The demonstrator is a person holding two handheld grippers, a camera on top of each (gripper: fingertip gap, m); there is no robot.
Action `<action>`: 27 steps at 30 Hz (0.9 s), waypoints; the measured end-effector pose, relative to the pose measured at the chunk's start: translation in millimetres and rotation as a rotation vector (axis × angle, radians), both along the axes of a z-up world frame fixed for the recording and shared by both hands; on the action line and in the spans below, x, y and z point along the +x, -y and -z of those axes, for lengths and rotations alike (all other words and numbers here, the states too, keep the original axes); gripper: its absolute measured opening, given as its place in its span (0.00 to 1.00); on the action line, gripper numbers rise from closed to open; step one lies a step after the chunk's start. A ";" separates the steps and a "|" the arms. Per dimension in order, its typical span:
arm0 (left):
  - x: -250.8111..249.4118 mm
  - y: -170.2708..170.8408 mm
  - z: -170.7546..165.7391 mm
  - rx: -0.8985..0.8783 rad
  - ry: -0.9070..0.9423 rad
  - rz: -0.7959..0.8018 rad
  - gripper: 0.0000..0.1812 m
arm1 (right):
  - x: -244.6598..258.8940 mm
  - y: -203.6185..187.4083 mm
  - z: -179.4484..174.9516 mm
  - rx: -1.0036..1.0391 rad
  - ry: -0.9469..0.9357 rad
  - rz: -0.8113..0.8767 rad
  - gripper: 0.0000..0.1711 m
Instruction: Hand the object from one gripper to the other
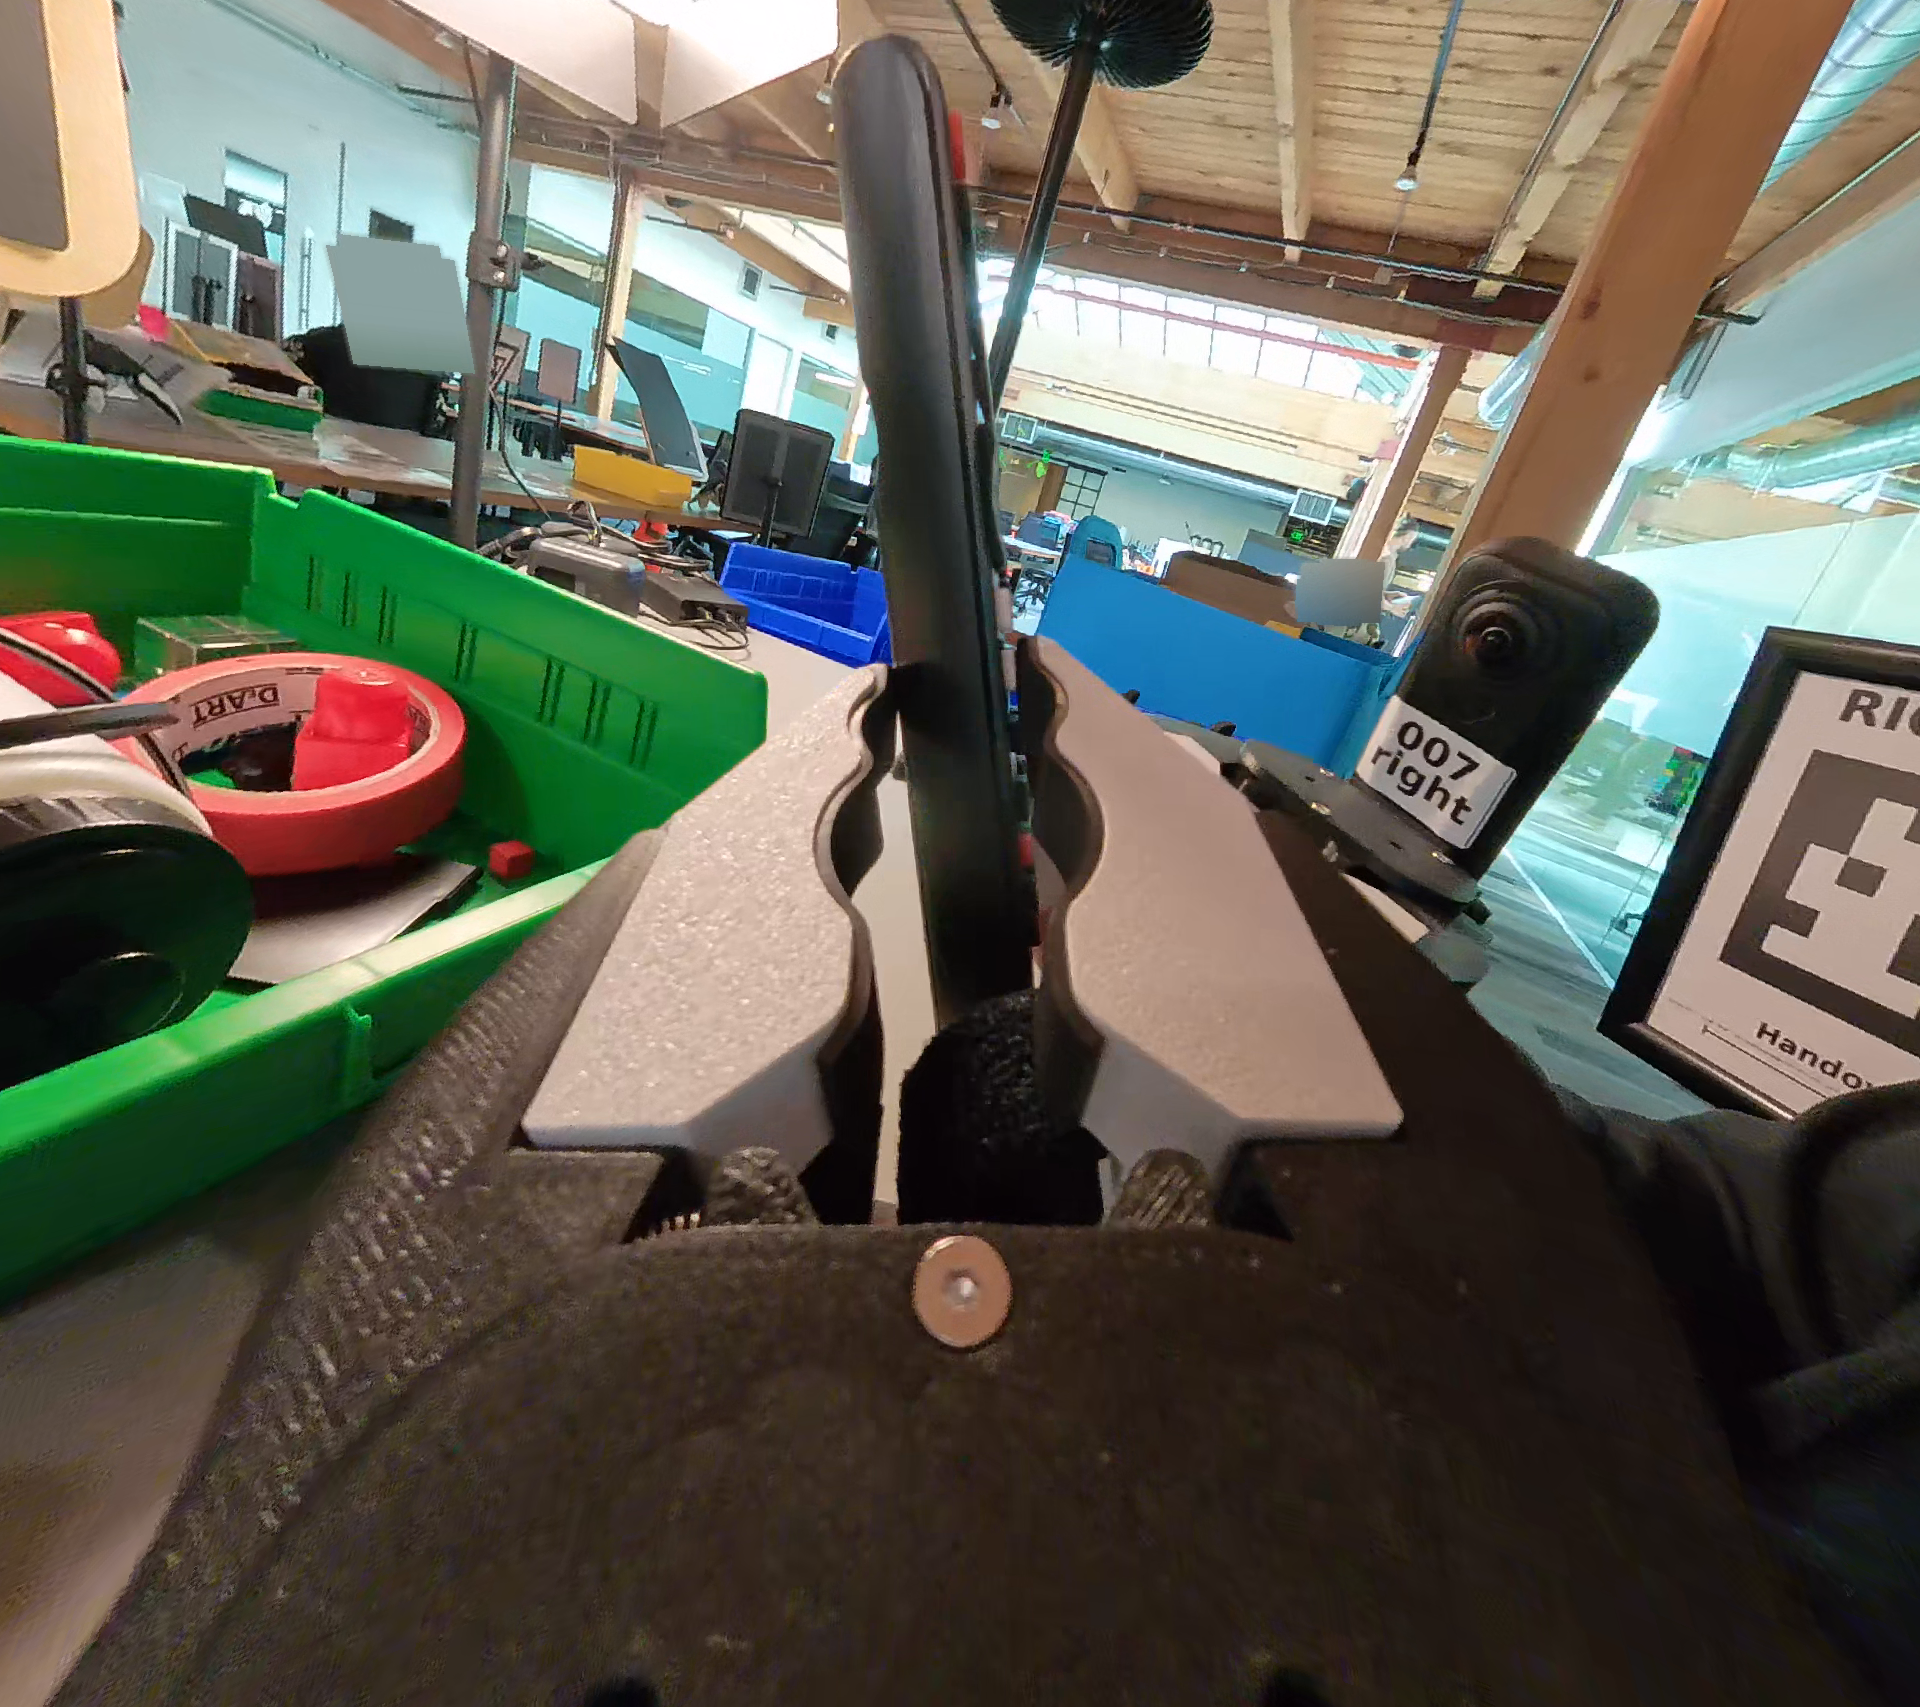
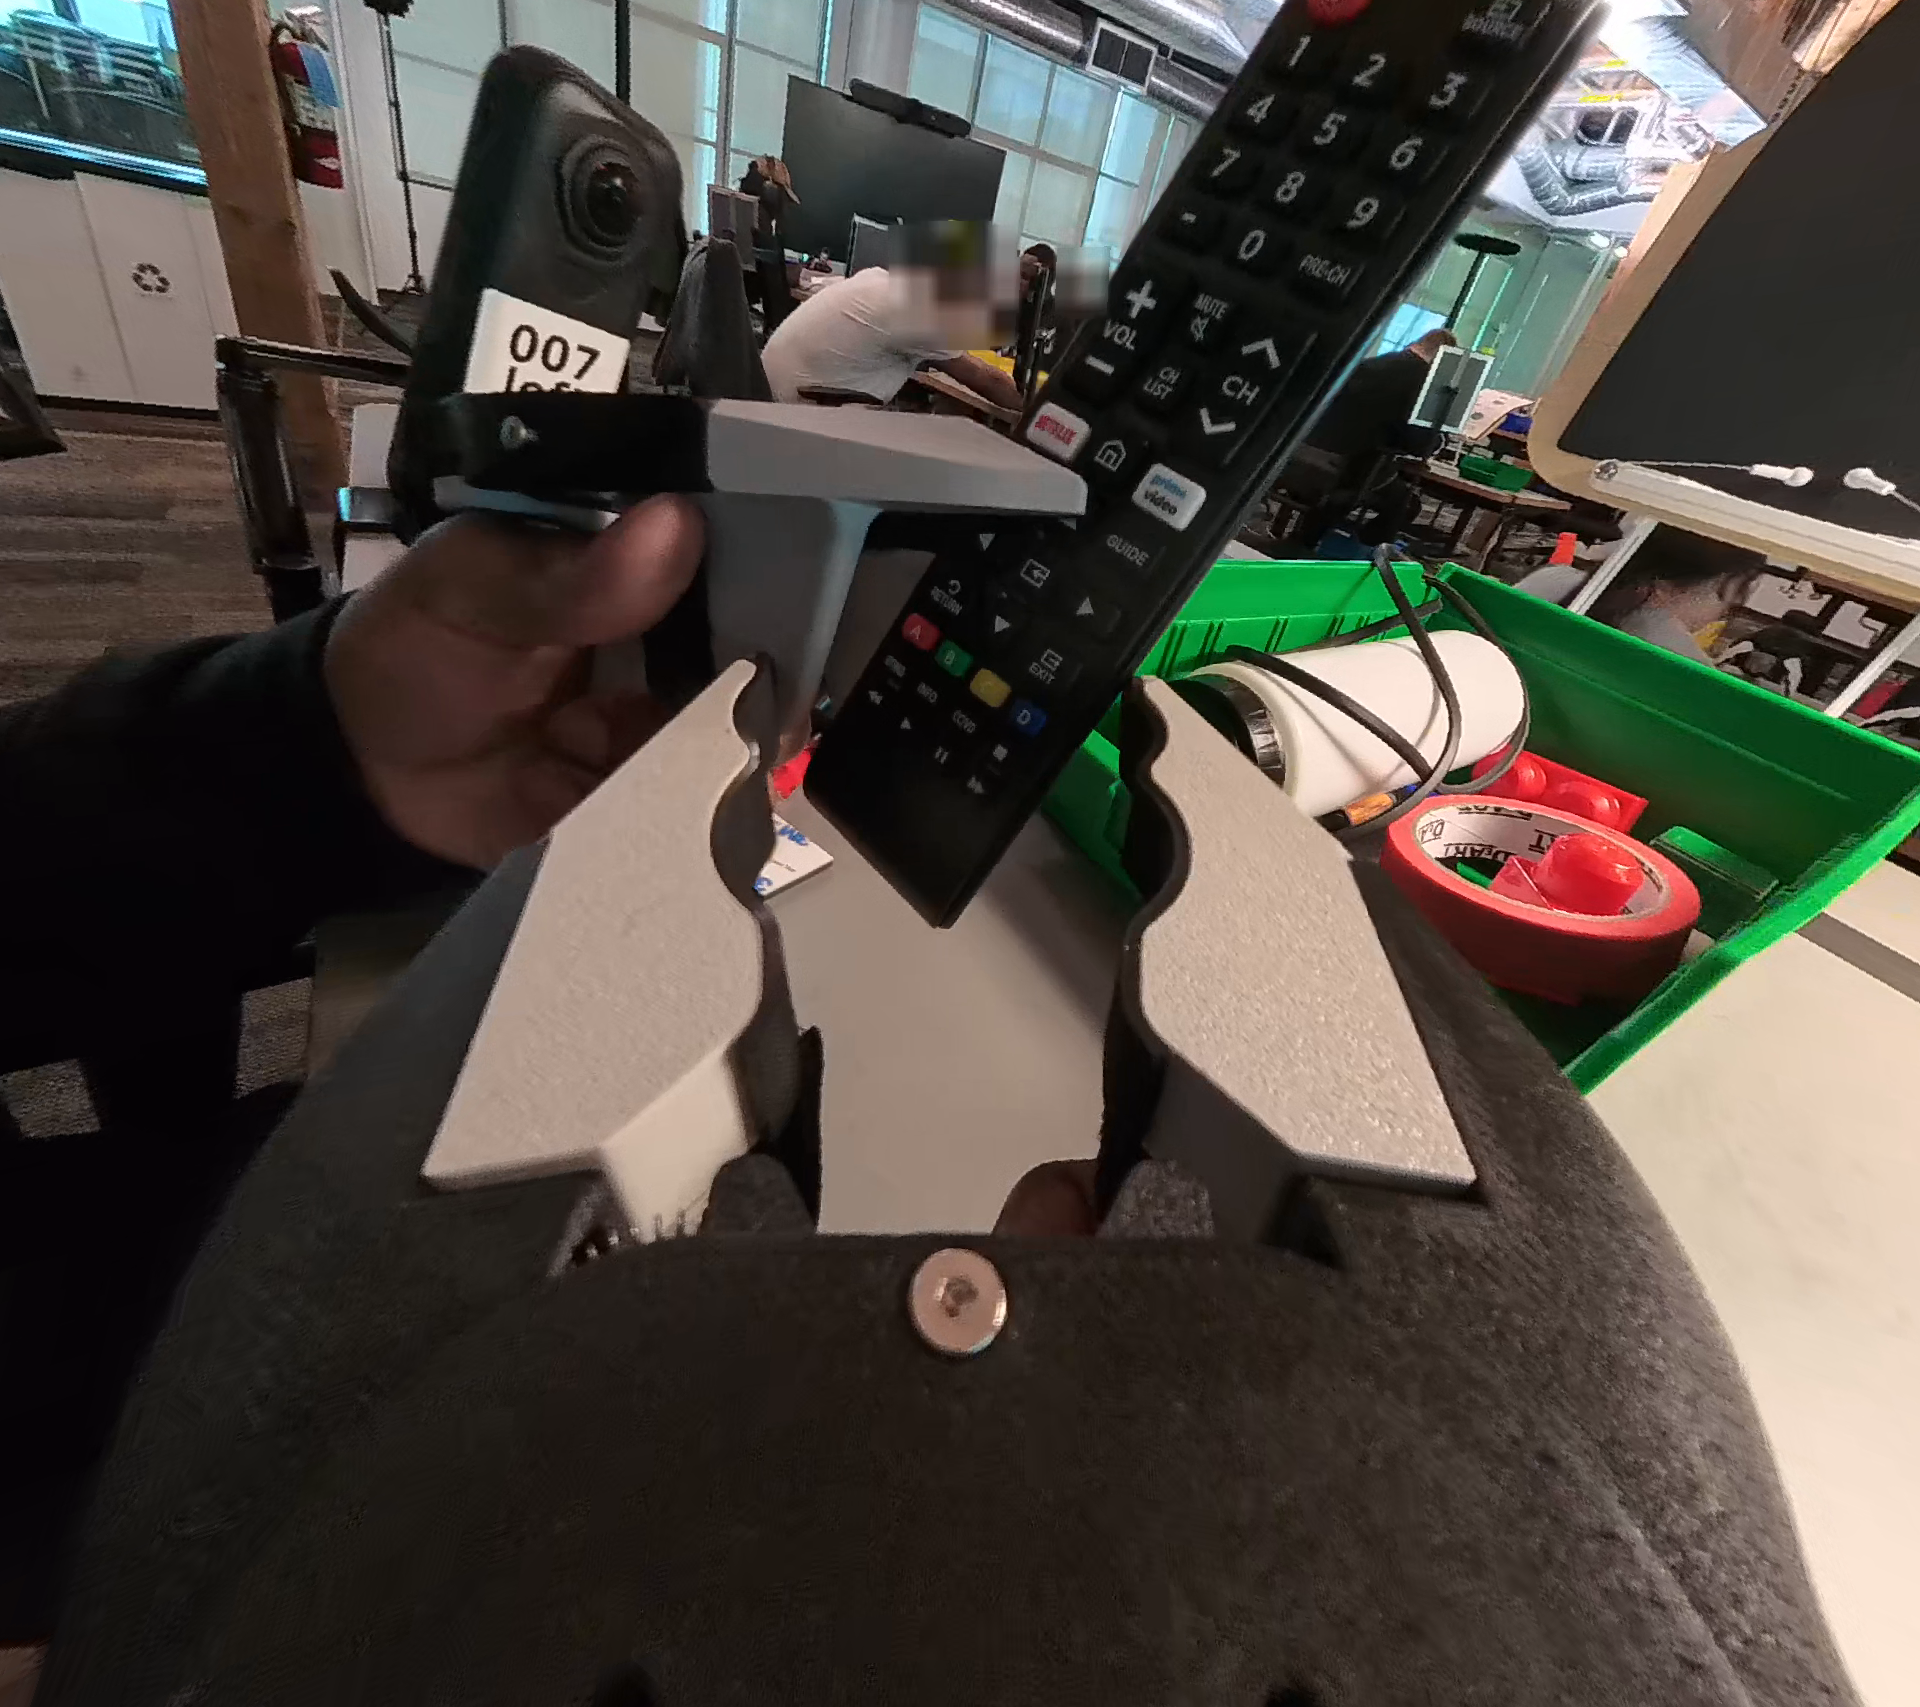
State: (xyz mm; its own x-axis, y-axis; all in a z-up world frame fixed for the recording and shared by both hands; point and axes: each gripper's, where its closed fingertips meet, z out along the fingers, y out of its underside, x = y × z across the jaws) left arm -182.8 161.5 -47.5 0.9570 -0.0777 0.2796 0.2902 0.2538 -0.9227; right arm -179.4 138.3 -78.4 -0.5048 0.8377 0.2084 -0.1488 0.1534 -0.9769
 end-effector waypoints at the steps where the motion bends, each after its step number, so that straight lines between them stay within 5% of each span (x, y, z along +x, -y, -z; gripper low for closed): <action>1: -0.6 0.1 0.2 0.000 0.006 0.002 0.13 | 0.0 0.3 -0.1 0.001 -0.002 0.001 0.40; 14: 9.4 2.7 -8.7 0.057 -0.001 0.050 0.13 | -12.0 1.0 24.0 0.248 -0.002 0.132 0.39; 27: 2.1 5.5 -10.1 0.063 -0.023 -0.007 0.13 | -17.6 -34.0 8.0 0.121 -0.015 0.269 0.31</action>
State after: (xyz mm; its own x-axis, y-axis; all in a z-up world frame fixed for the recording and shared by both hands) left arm -180.8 156.0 -37.5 0.9638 -0.0875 0.2519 0.2667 0.3135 -0.9114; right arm -197.1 172.3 -86.4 -0.2638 0.9096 0.3209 -0.1016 0.3046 -0.9470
